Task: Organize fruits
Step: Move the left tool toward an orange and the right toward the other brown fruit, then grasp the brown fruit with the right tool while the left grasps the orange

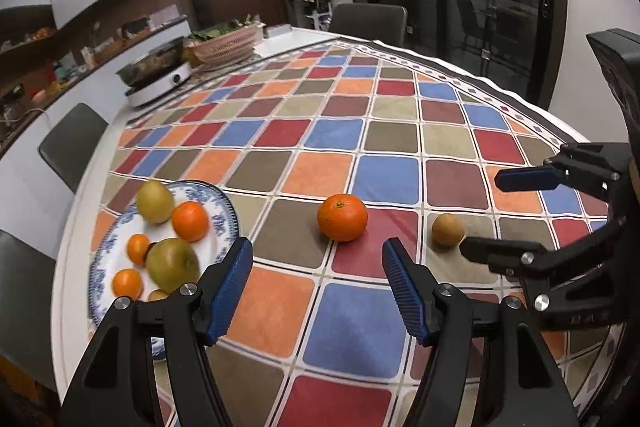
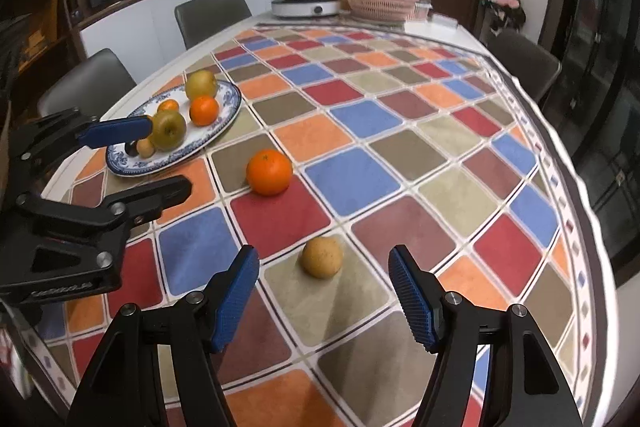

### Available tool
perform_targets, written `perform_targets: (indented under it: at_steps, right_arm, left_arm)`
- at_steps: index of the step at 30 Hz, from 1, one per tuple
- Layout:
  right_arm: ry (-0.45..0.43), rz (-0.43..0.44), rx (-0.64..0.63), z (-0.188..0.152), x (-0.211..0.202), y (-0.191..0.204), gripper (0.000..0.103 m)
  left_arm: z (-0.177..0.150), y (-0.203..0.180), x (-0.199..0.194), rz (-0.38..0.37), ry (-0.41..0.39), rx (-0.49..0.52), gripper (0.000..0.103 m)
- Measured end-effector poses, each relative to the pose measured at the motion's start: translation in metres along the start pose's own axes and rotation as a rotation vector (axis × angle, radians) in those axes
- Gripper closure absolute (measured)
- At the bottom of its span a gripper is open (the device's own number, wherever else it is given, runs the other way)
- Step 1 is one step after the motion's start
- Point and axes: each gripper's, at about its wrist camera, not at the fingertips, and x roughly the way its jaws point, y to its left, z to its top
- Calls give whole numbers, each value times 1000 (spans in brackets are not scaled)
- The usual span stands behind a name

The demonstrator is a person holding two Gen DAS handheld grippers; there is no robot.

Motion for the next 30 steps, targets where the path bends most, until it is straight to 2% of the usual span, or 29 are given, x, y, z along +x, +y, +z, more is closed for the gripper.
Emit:
perform_targets:
  at_steps: [5, 9, 12, 21, 25, 27, 30]
  right_arm:
    - [28, -3, 37, -2, 16, -4, 36]
    - [49, -2, 77, -3, 25, -9, 43]
    - [56, 2, 95, -3, 31, -11, 48]
    - [84, 24, 121, -5, 45, -16, 55]
    - [85, 51, 128, -5, 48, -17, 62]
    - [82, 59, 121, -4, 49, -16, 71]
    - [79, 68, 115, -3, 50, -15, 74]
  left_arm:
    - [3, 3, 24, -45, 38, -21, 36]
    - [5, 4, 41, -66, 61, -43, 36]
    - [8, 5, 51, -72, 73, -56, 36]
    - [15, 2, 74, -84, 107, -85, 37]
    - [17, 0, 80, -84, 121, -91, 39]
    - [17, -1, 82, -81, 126, -92, 42]
    - [19, -3, 86, -79, 138, -93, 43]
